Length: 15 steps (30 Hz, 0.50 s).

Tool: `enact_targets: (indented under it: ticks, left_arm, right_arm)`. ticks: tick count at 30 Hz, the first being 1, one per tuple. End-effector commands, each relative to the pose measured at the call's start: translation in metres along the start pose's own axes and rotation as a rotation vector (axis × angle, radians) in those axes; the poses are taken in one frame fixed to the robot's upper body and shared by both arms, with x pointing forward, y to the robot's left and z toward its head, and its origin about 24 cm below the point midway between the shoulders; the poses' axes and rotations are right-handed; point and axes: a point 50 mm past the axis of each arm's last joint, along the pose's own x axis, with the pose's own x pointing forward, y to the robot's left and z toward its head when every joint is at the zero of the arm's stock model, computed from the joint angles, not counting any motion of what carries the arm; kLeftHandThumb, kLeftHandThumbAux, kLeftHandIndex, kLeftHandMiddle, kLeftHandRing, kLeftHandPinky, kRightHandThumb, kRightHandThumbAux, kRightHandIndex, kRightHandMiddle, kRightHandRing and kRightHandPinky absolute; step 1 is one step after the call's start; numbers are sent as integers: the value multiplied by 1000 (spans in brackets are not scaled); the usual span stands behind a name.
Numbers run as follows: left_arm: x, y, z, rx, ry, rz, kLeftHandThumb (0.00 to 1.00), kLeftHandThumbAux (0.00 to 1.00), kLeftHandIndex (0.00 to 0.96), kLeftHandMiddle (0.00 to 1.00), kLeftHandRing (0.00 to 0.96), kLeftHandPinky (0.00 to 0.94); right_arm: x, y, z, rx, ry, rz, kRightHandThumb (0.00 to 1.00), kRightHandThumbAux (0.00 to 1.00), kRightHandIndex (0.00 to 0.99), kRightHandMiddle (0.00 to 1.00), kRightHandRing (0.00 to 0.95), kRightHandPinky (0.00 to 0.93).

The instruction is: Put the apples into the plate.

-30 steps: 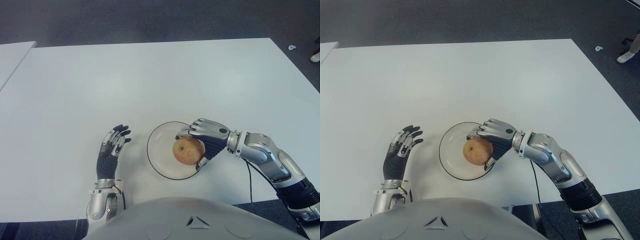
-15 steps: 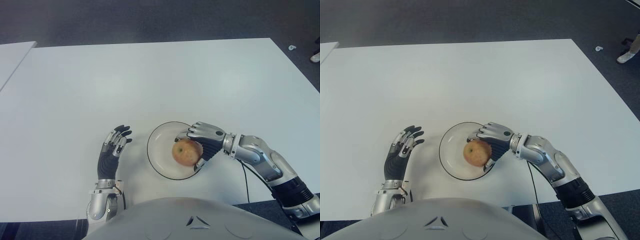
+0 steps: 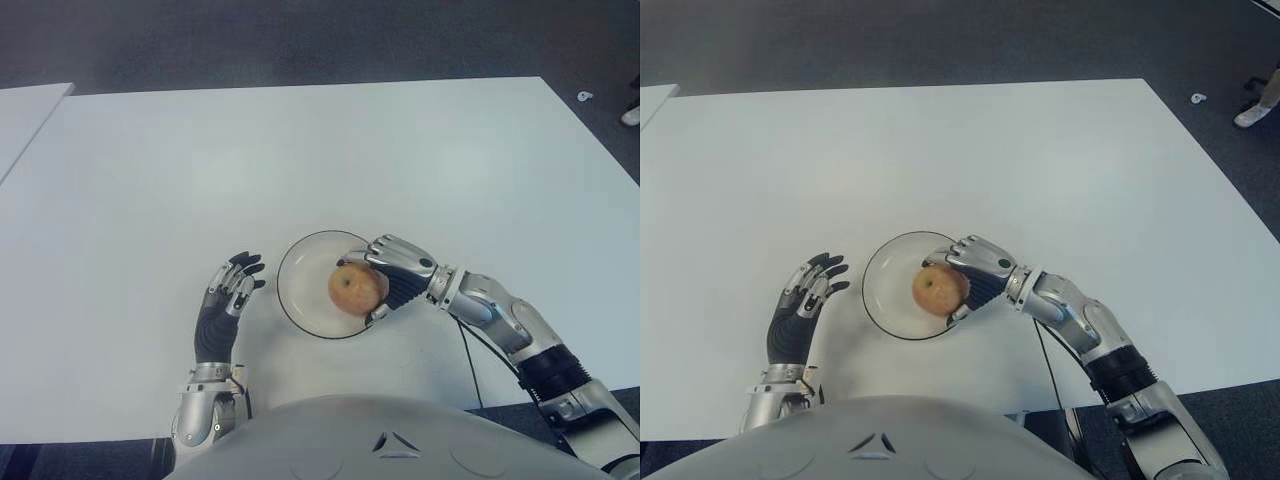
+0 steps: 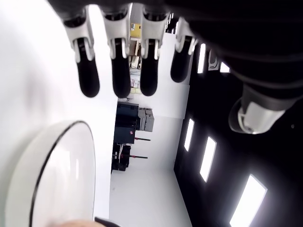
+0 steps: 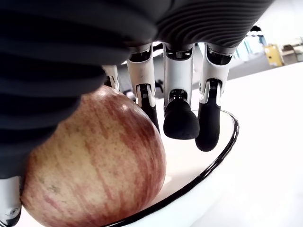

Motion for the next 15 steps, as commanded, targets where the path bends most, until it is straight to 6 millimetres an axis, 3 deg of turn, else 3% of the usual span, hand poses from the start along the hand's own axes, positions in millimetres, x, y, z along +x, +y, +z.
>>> enact_targets:
  ticks: [1,15]
  left_arm:
    - [-3,-3,-1,-13,10,-23,323,507,223,251,272,317]
    - [-6,-5,-1,-23,7,-30,311,508,215,242,262,306]
  right_arm:
    - [-4,27,-7,10,54,116,701,722,439,807,789,781]
    - [-2,39,-8,23,56,95,701,721,437,890,844,844]
